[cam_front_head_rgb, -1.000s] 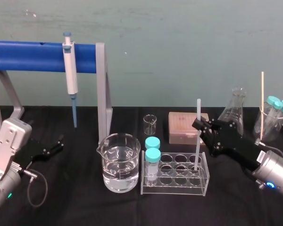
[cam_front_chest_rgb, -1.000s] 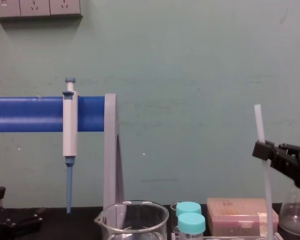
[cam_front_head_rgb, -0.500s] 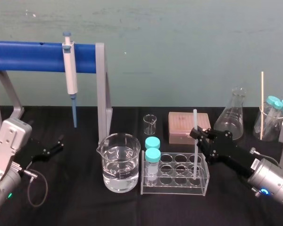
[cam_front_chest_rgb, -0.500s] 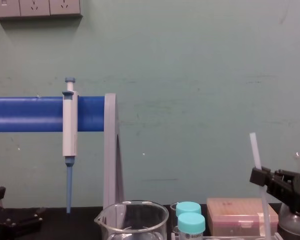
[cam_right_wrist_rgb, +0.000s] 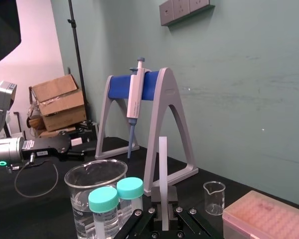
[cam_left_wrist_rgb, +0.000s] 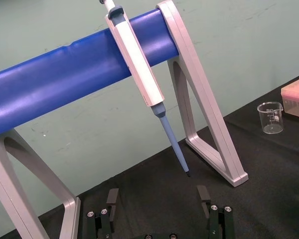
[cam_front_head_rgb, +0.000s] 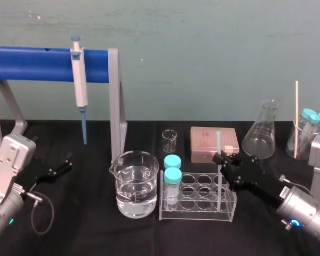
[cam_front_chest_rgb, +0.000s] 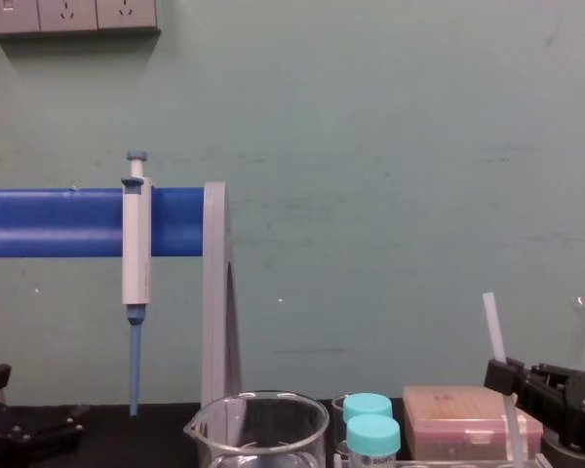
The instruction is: Pick up the stirring rod with one hand, then place it down.
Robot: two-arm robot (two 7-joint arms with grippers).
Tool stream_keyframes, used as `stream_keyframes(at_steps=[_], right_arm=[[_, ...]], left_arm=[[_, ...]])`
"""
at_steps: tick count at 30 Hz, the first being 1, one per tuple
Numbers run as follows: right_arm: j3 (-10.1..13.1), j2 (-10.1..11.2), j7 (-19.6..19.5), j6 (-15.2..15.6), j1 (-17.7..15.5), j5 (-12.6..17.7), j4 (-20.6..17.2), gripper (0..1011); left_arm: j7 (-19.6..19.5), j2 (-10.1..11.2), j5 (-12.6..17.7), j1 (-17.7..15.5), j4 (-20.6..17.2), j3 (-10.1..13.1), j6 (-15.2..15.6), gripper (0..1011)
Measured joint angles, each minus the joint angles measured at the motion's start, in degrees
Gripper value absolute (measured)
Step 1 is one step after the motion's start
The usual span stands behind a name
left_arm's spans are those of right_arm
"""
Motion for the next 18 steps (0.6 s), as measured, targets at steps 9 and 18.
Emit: stream_keyframes(at_steps=[9, 18], right_arm=[[-0.1, 0.1, -1.0, 0.4, -0.2, -0.9, -0.4, 64], [-0.1, 0.1, -0.8, 0.4, -0.2, -0.7, -0.3, 108]], left_arm=[[0.0, 0.0, 0.0, 0.0, 0.0, 0.0, 0.0, 1000], [0.0, 0.0, 0.0, 0.0, 0.0, 0.0, 0.0, 1000]])
